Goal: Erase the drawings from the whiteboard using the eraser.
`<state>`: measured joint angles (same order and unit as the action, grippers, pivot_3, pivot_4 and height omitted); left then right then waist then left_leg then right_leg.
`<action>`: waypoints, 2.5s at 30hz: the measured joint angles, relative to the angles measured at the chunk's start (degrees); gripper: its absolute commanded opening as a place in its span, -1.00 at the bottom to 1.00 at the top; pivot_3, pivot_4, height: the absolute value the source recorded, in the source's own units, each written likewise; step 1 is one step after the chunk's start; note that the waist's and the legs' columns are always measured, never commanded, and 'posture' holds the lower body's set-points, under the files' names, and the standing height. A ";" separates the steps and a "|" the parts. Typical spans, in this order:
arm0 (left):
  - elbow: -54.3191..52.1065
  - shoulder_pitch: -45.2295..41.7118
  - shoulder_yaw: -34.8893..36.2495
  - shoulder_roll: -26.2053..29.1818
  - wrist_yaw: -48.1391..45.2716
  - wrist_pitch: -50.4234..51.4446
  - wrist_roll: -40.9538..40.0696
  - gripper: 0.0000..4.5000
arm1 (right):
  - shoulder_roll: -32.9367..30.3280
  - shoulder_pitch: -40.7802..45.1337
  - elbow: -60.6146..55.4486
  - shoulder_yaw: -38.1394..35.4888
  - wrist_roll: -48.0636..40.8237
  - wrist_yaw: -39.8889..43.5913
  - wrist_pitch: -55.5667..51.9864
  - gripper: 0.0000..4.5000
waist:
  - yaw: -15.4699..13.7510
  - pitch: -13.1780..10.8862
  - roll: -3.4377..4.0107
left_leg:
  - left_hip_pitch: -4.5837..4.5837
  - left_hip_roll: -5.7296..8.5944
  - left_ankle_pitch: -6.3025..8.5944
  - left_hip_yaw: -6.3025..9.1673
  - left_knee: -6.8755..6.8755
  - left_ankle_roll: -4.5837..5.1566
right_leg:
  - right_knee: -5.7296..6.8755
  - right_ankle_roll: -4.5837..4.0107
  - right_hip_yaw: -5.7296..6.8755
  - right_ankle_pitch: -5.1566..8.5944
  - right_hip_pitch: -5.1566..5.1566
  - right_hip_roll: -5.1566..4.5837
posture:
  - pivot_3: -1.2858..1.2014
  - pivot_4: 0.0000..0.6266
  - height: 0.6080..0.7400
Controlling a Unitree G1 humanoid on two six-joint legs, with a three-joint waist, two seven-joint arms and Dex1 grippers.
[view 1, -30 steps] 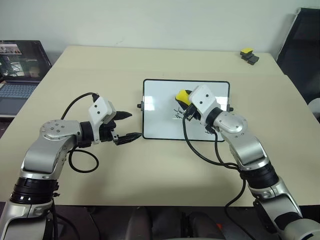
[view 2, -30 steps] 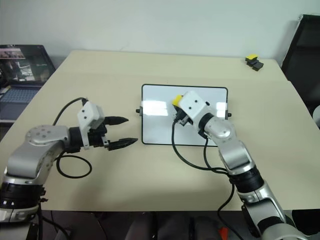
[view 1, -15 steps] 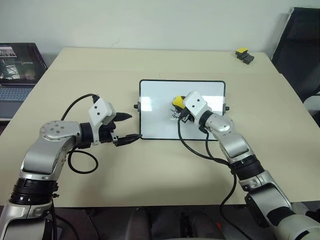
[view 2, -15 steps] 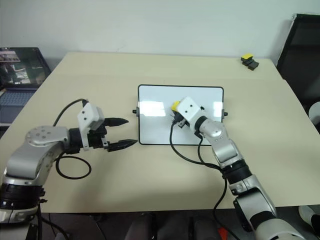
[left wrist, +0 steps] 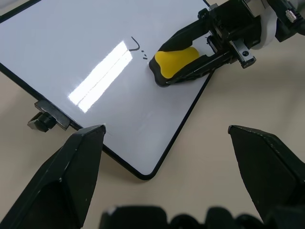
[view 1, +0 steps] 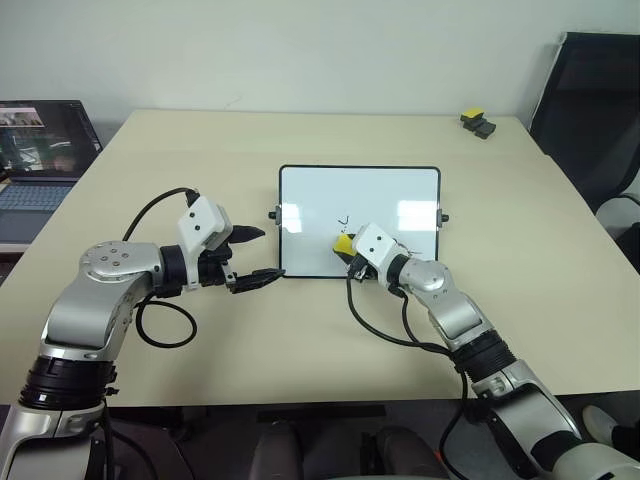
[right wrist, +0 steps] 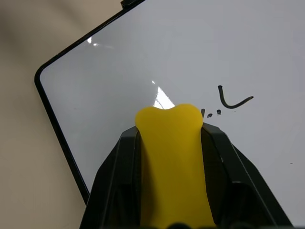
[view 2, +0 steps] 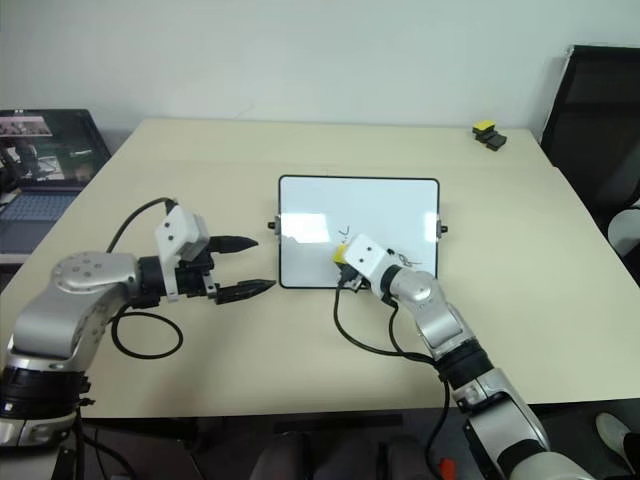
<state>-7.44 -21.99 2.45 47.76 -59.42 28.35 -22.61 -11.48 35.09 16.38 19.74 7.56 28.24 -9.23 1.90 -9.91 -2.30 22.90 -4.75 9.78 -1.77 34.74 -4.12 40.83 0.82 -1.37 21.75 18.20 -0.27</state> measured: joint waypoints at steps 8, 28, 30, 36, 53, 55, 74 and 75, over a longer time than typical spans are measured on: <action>0.01 0.58 0.02 0.00 0.15 0.14 -0.01 1.00 | 0.79 9.63 -9.47 -6.75 -4.14 0.24 -9.91 -0.41 | -0.09 -0.08 0.04 | 1.66 0.01 0.00 -0.04 0.03 -0.04 | 0.05 -0.13 -0.19 -0.16 1.42 0.16 | 0.03 -0.52 1.00; -1.36 1.45 0.31 0.02 0.92 1.12 -0.19 1.00 | 4.57 6.76 9.53 -0.21 0.86 -0.71 5.69 -0.41 | 0.45 -0.01 -0.06 | 0.67 0.02 0.07 -0.29 -0.06 -0.08 | 0.10 -0.05 -0.70 -0.12 0.90 0.15 | 0.03 -0.52 1.00; -1.36 1.44 0.31 0.01 1.10 1.18 -0.25 1.00 | 5.01 6.13 10.31 0.14 0.97 -0.84 6.37 -0.41 | 0.59 0.01 -0.10 | 0.44 0.00 0.04 -0.29 -0.06 -0.04 | 0.09 0.06 -0.72 -0.06 0.87 0.15 | 0.03 -0.52 1.00; -1.36 1.36 0.31 0.01 1.09 1.17 -0.31 1.00 | 4.95 5.51 4.34 -0.77 -0.25 0.45 1.38 -0.41 | 0.48 -0.01 -0.07 | 0.83 0.00 0.00 -0.34 -0.07 0.00 | 0.13 0.05 -0.80 -0.14 0.98 0.14 | 0.03 -0.52 1.00; -1.19 0.91 0.30 -0.02 1.06 1.18 -0.32 1.00 | 5.75 14.08 13.77 -4.68 1.11 -5.80 11.64 -0.41 | 0.61 -0.03 -0.08 | 1.83 -0.02 0.10 -0.54 -0.30 -0.17 | -0.37 -0.02 -0.97 -0.25 1.93 0.24 | 0.03 -0.52 1.00; -1.19 0.92 0.30 -0.01 1.07 1.18 -0.32 1.00 | 6.89 12.78 16.09 -3.18 2.06 -5.61 14.71 -0.41 | 0.83 -0.01 -0.11 | 1.75 -0.01 0.10 -0.51 -0.29 -0.17 | -0.27 -0.02 -0.95 -0.25 1.87 0.24 | 0.03 -0.52 1.00; -1.17 0.66 0.27 -0.02 0.11 1.18 -0.98 1.00 | 9.21 10.45 0.64 -5.14 -2.58 -0.12 5.22 -0.41 | 0.81 -0.07 -0.08 | 1.88 0.01 -0.20 -0.40 -0.33 0.06 | -0.01 -0.03 -0.94 -0.49 2.11 0.24 | 0.03 -0.52 1.00; -1.17 0.65 0.27 -0.02 0.10 1.18 -0.97 1.00 | 8.93 11.53 -0.09 -5.65 -2.65 -0.76 5.00 -0.41 | 0.80 -0.07 -0.08 | 1.89 0.01 -0.17 -0.40 -0.36 0.01 | -0.06 0.02 -0.94 -0.46 2.12 0.25 | 0.03 -0.52 1.00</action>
<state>-8.61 -21.34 2.72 47.74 -59.31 29.53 -23.58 -2.56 46.61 16.29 14.09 4.91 27.48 -4.23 2.71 -9.98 -2.38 24.79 -4.74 9.62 -2.17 34.38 -4.11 40.77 0.84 -2.31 21.29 20.32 -0.02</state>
